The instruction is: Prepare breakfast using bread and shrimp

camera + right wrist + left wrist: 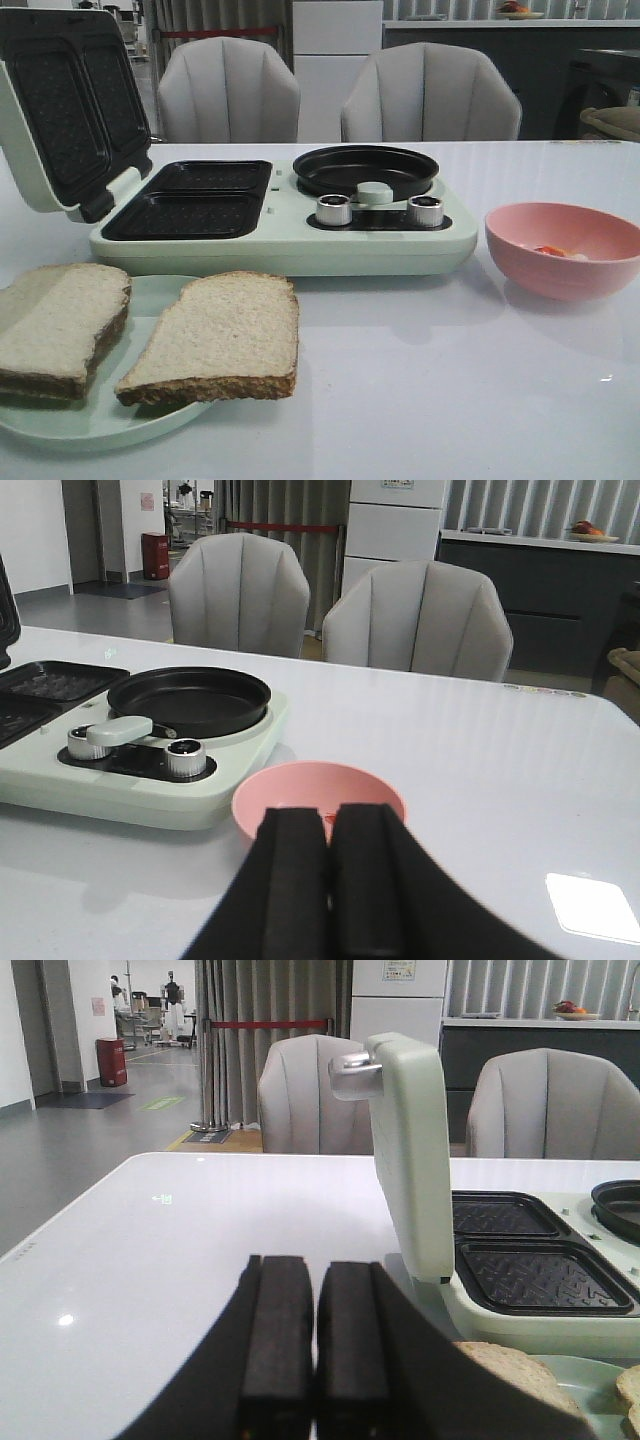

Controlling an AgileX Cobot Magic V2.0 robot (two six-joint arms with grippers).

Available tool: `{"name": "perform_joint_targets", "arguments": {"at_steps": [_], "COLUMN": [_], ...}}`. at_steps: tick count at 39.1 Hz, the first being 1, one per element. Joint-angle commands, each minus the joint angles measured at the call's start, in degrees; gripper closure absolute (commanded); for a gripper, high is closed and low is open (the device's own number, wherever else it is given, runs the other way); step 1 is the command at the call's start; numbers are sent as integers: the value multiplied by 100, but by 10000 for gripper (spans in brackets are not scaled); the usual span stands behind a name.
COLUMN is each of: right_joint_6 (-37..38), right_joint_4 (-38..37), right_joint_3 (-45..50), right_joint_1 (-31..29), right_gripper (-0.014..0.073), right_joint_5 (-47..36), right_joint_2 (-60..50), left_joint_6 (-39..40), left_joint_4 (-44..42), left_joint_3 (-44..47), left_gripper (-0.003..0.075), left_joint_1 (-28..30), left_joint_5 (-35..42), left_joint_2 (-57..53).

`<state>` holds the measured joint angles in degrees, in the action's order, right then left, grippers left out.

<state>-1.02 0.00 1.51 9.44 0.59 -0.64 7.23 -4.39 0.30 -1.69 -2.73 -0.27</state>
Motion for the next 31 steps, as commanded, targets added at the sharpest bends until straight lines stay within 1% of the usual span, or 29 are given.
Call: {"name": "perform_joint_targets", "arguments": {"at_steps": [1,25,31], "right_joint_6": [-1,-1,-1], "right_joint_4": [-59,-59,-59], "right_joint_3": [-93,-93,-93], "right_joint_1": [-22,-22,-22], "right_gripper": [452,452,452], "right_joint_5": [-460,-460,-460], "right_joint_2": [-119,-119,-119], "left_joint_6": [23,23,-1], "left_joint_4": [5,5,-25], "left_joint_3": [124,124,124], "left_gripper": [606,606,606], "left_joint_1": [7,7,7], "left_joint_5": [436,436,825], "left_joint_2": [-86,-86,-86]}}
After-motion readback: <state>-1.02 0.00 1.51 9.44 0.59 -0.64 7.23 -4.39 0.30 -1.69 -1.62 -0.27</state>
